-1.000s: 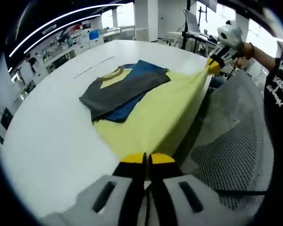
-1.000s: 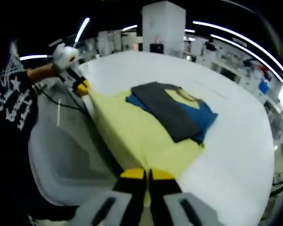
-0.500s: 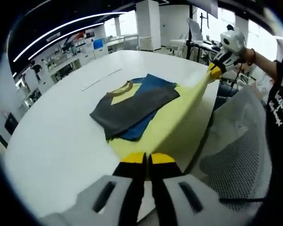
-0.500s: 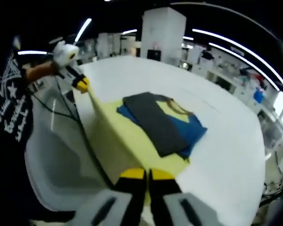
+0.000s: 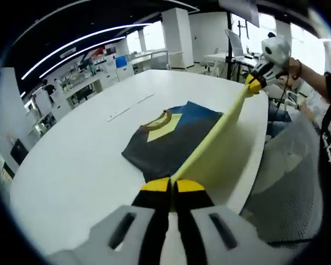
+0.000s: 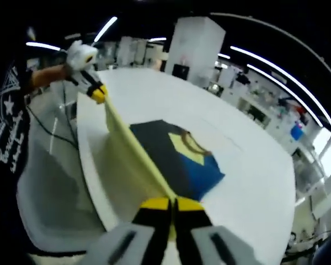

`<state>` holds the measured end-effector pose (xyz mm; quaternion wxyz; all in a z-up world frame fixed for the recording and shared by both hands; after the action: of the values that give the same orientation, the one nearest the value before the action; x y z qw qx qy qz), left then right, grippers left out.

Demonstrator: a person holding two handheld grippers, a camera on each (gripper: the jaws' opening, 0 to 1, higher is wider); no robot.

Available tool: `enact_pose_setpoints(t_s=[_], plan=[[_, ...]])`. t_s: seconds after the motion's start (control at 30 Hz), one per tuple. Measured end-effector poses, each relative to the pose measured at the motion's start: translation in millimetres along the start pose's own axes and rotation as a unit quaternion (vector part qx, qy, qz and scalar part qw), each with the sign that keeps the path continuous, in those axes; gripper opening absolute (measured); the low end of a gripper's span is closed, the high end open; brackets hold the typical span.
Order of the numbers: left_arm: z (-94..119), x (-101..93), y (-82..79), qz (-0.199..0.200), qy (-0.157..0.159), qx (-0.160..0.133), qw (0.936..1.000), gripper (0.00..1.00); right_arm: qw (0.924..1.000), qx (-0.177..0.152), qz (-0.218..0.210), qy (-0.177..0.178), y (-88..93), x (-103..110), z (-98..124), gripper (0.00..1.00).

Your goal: Fold the garment on the visible template until the final outline fits inside the template.

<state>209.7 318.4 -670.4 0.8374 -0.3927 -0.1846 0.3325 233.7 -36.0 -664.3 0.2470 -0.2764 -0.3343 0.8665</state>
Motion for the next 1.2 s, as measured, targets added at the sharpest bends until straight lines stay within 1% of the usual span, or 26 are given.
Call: enact_pose_setpoints(t_s=[0.1, 0.2, 0.37, 0.47, 0.53, 0.8, 0.9, 1.0, 1.07, 1.2], plan=[[-4, 7.7, -7.2, -0.003, -0.005, -0.003, 1.0, 0.0, 0.9999, -0.005, 0.001, 0.015, -6.6, -10, -6, 0.0], [-7, 15.0, -14.7, -0.007, -0.01, -0.009, 0.9999, 0.0, 0.9997, -0.009, 0.003, 0.022, -10.5, -18, -12, 0.0], [-15, 30.3, -24.2, -0.006, -0.027, -0.024, 0.9993, 0.0, 0.9991, -0.028, -0.002, 0.032, -19.4, -35, -27, 0.0], [-21, 37.7, -29.0, -0.01, -0.033, -0.031, 0.9989, 0.0, 0.9988, -0.032, -0.005, 0.036, -22.1, -43, -36, 0.0], [-26, 40.2, -36.5, -0.01, -0.044, -0.038, 0.9983, 0.0, 0.9987, -0.032, -0.004, 0.039, -25.2, -47, -41, 0.0], [-37, 65.7, -57.8, -0.02, -0.062, -0.058, 0.9962, 0.0, 0.9975, -0.032, 0.0, 0.063, -33.8, -65, -53, 0.0], [-41, 72.9, -61.8, -0.018, -0.065, -0.059, 0.996, 0.0, 0.9972, -0.03, -0.001, 0.068, -35.3, -70, -58, 0.0], [-44, 78.2, -65.2, -0.017, -0.074, -0.062, 0.9952, 0.0, 0.9967, -0.029, 0.0, 0.076, -38.5, -75, -62, 0.0], [-46, 82.4, -66.2, -0.011, -0.078, -0.066, 0.9947, 0.0, 0.9962, -0.027, 0.007, 0.083, -40.9, -78, -65, 0.0], [-51, 89.3, -66.6, 0.017, -0.089, -0.071, 0.9933, 0.0, 0.995, -0.022, 0.02, 0.095, -47.6, -84, -75, 0.0]])
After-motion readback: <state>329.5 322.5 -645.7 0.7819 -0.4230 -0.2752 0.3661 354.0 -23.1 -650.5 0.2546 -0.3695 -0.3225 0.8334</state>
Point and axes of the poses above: the point that each gripper's makers call its tool centre point, and the gripper's own axes: z roughly backward along the fingers, x roughly to its left, y roughly out of its underside, the point moved 7 cm from there along z, roughly backward along the fingers, and after that the axes turned 7 degrees about y, right-handed, at the moved point
